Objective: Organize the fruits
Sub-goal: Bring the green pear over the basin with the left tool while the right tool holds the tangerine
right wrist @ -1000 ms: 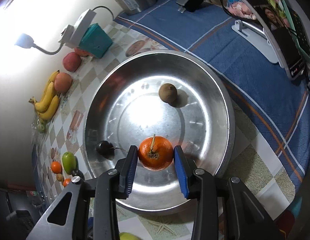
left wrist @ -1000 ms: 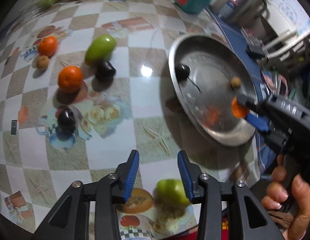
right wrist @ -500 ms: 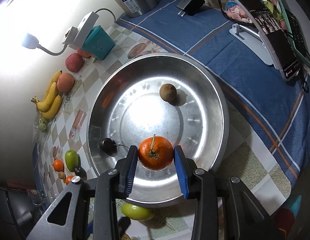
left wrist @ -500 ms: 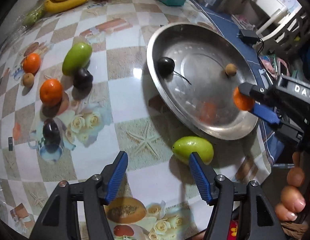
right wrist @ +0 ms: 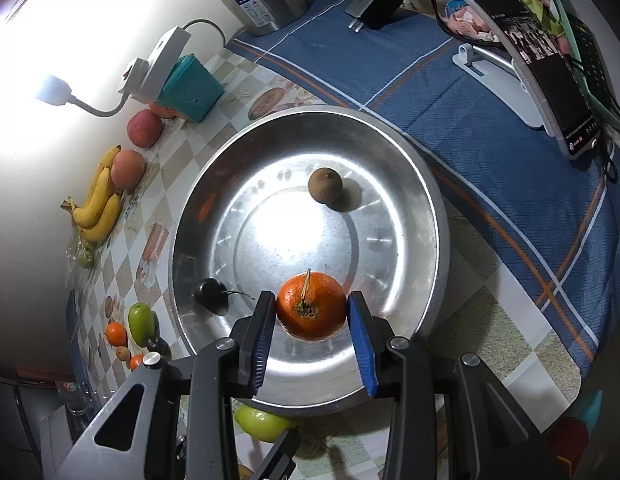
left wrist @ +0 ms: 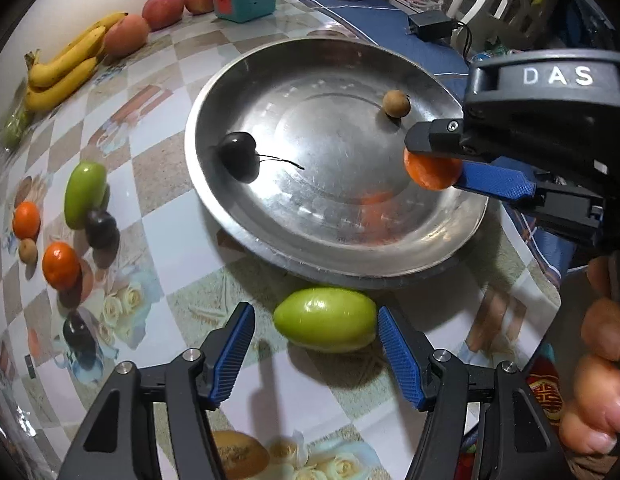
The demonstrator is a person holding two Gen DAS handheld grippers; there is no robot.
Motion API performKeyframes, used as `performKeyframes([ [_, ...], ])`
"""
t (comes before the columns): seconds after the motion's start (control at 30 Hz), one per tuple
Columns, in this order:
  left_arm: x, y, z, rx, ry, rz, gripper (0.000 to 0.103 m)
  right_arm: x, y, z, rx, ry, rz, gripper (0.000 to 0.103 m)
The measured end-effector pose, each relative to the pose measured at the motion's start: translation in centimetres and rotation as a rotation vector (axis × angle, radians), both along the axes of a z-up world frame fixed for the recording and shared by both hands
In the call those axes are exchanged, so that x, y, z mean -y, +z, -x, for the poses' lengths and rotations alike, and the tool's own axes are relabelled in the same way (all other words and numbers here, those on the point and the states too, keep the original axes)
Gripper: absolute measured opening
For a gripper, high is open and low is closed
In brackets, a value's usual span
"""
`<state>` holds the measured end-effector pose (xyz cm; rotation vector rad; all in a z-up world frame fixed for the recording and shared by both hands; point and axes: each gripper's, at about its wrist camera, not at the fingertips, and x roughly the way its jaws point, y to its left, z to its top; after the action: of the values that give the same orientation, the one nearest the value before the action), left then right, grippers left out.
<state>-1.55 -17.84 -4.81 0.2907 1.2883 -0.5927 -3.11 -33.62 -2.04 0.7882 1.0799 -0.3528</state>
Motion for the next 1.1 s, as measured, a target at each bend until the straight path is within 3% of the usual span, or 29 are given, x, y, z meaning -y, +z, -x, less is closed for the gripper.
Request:
performKeyframes([
  [0.17,1.0,-0.3,-0.1,0.01,-0.018,0.018,0.058,0.0,-0.2,-0.1,-0.006,0.002,-0.003,0.038],
  [0.4,1.1,0.0,0.0,0.01,-0.025,0.016,0.057,-0.1,-0.3,-0.1,-0.008,0.001,-0.005,0.038],
  [0.57,-0.6,0.6,-0.3,-0.001,0.023,0.03,0.057,-0.1,-0.4,-0.1,-0.011,-0.001,-0.01,0.038],
  [0.73,-3.4,1.8,-1.4,0.0,0.126,0.093,0.057,-0.2,-0.7,-0.1,-0.02,-0.001,-0.017,0.039],
  [0.87,-5.4,4.4,-2.2,0.073,0.189,0.184,0.057,-0.2,-1.2,-0.2,-0.034,-0.002,-0.025,0.039],
  [1.0,-4.8,5.5,-3.1,0.137,0.194,0.224,0.057,-0.2,-1.4,-0.4,-0.037,-0.001,-0.027,0.039],
  [1.1,-3.3,4.9,-4.4,0.1,0.181,0.256,0.057,0.0,-1.4,-0.3,-0.033,-0.008,-0.028,0.039],
])
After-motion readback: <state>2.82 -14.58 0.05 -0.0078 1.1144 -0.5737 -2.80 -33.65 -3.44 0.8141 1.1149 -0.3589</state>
